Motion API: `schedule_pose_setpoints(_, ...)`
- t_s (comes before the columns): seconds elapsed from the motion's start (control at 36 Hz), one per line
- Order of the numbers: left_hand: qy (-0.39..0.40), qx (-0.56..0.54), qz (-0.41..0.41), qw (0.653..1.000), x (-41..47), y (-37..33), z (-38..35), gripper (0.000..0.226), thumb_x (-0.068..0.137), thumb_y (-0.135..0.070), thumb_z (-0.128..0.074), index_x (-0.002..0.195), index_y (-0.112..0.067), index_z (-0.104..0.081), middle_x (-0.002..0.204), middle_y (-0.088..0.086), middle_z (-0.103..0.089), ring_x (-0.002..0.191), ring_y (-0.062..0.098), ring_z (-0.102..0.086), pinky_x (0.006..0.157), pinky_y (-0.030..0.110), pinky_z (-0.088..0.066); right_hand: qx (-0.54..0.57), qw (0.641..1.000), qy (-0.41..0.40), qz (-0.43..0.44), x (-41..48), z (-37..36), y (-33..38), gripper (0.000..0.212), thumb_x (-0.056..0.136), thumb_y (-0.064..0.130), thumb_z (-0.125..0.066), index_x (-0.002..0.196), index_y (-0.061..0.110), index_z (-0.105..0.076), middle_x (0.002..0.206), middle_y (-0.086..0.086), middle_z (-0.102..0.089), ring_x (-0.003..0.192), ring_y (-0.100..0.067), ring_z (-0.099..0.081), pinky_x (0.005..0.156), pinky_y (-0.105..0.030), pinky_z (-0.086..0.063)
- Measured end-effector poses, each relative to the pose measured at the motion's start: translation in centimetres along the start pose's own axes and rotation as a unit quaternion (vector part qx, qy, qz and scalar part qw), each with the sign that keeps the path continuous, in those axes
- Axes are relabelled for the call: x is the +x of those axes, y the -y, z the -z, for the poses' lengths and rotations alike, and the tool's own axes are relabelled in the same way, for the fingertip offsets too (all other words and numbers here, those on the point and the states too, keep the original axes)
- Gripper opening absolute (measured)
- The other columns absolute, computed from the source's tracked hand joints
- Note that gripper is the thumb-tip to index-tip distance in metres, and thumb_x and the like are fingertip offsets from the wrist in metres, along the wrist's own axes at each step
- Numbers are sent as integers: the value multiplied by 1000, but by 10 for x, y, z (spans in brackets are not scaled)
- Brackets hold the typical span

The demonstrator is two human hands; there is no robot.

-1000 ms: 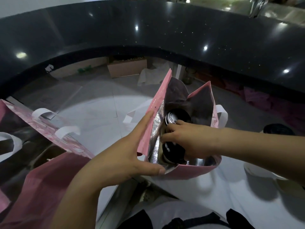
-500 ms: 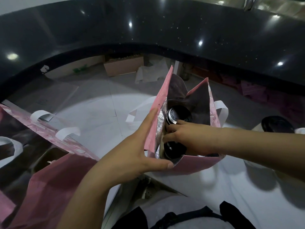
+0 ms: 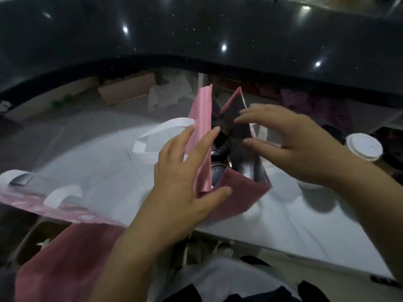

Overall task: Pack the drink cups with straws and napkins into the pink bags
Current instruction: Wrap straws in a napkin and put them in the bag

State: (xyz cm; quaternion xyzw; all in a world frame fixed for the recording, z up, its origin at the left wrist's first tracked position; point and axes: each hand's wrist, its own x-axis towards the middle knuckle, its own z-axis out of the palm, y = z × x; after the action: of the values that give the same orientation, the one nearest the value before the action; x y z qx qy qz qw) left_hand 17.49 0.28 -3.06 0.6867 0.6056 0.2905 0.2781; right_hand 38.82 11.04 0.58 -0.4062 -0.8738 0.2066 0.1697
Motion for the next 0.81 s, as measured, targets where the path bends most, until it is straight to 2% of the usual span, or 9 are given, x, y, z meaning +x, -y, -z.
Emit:
schedule_pose_setpoints(0.08, -5, 11, -39, 999, 5, -10, -8, 87, 80, -67, -59, 150, -63, -6, 163, -29, 9, 151, 2, 14, 118, 37, -3, 47, 987, -117, -98, -44, -2, 2, 49, 93, 46, -64, 139, 36, -53, 150, 19, -44, 143, 4, -31, 113, -10, -24)
schedule_pose_setpoints(0.17, 20, 25, -87, 996, 10, -24, -17, 89, 79, -72, -54, 149, -62, 0, 164, -26, 14, 150, 1, 21, 113, 30, 5, 44, 962, -185, -198, -87, -15, 2, 59, 90, 52, -62, 145, 42, -43, 159, 21, -29, 148, 3, -19, 117, -23, -22)
schedule_pose_setpoints(0.22, 32, 26, -120, 992, 12, -34, -23, 93, 81, -61, -63, 152, -59, -2, 165, -25, 12, 149, -1, 21, 111, 28, 6, 28, 947, -183, -264, -115, -24, -1, 66, 89, 60, -59, 149, 42, -37, 163, 17, -20, 151, -2, -11, 122, -39, -21)
schedule_pose_setpoints(0.28, 41, 29, -160, 986, 12, -47, -32, 92, 84, -58, -64, 155, -54, -5, 167, -21, 9, 151, 3, 18, 111, 30, 3, 19, 936, -155, -315, -142, -29, -6, 76, 82, 65, -52, 151, 45, -29, 165, 17, -11, 152, -3, -2, 124, -47, -15)
schedule_pose_setpoints(0.39, 75, 52, -211, 973, 12, -75, -58, 91, 85, -59, -60, 156, -52, -3, 167, -19, 11, 153, 10, 18, 112, 34, 3, 4, 921, -137, -366, -189, -23, -21, 77, 82, 67, -50, 152, 46, -27, 165, 17, -11, 153, -8, 2, 122, -53, -15)
schedule_pose_setpoints(0.47, 112, 81, -226, 964, 8, -92, -87, 92, 87, -58, -58, 155, -53, 2, 166, -20, 17, 151, 8, 25, 114, 33, 9, 16, 906, -155, -393, -219, -22, -32, 74, 82, 68, -50, 150, 50, -27, 165, 18, -9, 153, -8, 3, 123, -48, -12)
schedule_pose_setpoints(0.58, 151, 109, -207, 961, -4, -109, -133, 96, 90, -57, -60, 146, -62, 18, 158, -26, 31, 144, 2, 36, 113, 28, 18, 40, 897, -156, -413, -257, -20, -52, 74, 77, 75, -43, 146, 55, -24, 166, 17, -4, 152, -5, 5, 121, -43, -11)
schedule_pose_setpoints(0.72, 197, 126, -106, 967, -19, -128, -189, 96, 90, -60, -59, 138, -70, 23, 154, -30, 36, 142, 0, 38, 120, 34, 9, 92, 889, -138, -427, -315, -8, -75, 70, 68, 82, -34, 135, 68, -16, 165, 20, -2, 151, -3, 7, 124, -44, -11)
schedule_pose_setpoints(0.81, 207, 149, -64, 965, -28, -138, -218, 95, 90, -59, -60, 137, -71, 22, 158, -27, 31, 146, 3, 32, 124, 39, 3, 117, 887, -119, -430, -357, -3, -92, 81, 69, 82, -36, 145, 60, -21, 163, 27, 2, 149, 3, 13, 123, -39, -8)
